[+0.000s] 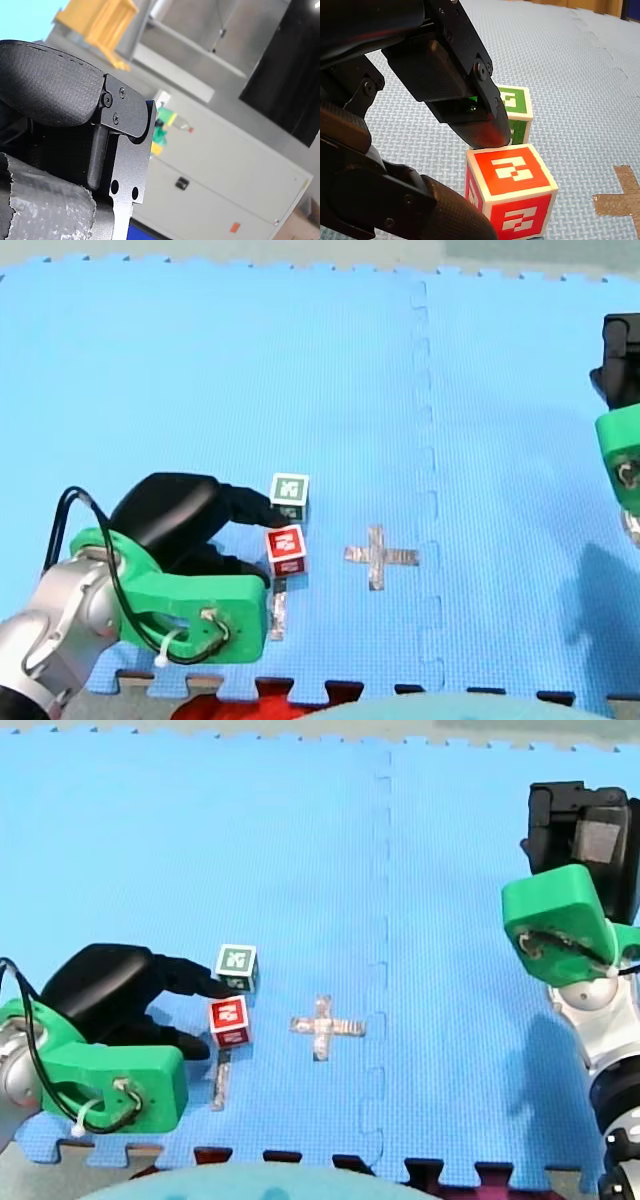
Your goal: Stack cube left
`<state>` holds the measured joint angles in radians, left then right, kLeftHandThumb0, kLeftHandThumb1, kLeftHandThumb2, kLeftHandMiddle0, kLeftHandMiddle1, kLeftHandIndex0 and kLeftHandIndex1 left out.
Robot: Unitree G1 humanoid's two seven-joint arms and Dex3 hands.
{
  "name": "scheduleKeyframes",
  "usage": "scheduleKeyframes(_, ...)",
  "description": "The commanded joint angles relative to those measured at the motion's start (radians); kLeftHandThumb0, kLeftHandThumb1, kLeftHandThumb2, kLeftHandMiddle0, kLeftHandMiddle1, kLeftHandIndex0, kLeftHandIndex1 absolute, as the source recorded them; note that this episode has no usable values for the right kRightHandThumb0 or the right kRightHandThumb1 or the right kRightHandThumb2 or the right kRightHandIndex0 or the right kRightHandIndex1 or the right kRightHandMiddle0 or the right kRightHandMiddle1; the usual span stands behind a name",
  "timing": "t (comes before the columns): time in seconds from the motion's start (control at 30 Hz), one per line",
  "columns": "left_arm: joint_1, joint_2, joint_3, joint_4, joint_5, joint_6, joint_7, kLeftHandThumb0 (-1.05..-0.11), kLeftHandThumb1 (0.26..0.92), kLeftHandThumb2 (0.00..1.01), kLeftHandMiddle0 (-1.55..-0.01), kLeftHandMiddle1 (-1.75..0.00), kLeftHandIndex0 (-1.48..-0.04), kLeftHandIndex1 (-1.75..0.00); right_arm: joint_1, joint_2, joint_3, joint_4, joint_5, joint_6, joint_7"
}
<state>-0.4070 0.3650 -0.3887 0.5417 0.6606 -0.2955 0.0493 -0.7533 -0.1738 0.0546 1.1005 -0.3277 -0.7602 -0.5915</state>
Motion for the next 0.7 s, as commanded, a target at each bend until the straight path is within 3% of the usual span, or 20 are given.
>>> scheduleKeyframes(0.0, -0.007, 0.002, -0.012, 0.013, 0.012, 0.02, -0.012, -0.777, 0.83, 0.02, -0.93, -1.75, -1.03, -0.09, 0.005, -0.005, -0.002, -0.009, -0.001, 0.003, -0.003)
scheduleKeyframes(0.27, -0.035, -0.019, -0.038, 0.057, 0.024, 0.05, -0.013, -0.776, 0.848, 0.02, -0.93, -1.75, -1.04, -0.08, 0.007, -0.007, -0.001, -0.016, -0.007, -0.001, -0.007)
scheduleKeyframes(0.43, -0.039, -0.056, -0.026, 0.098, -0.035, 0.058, -0.036, -0.778, 0.855, 0.02, -0.93, -1.75, -1.05, -0.08, 0.009, -0.007, 0.0, -0.019, -0.012, -0.004, -0.012)
scheduleKeyframes(0.67, -0.033, -0.067, -0.021, 0.119, -0.083, 0.041, -0.055, -0.845, 0.853, 0.01, -0.86, -1.75, -1.0, -0.03, 0.012, -0.006, 0.001, -0.02, -0.014, -0.004, -0.014)
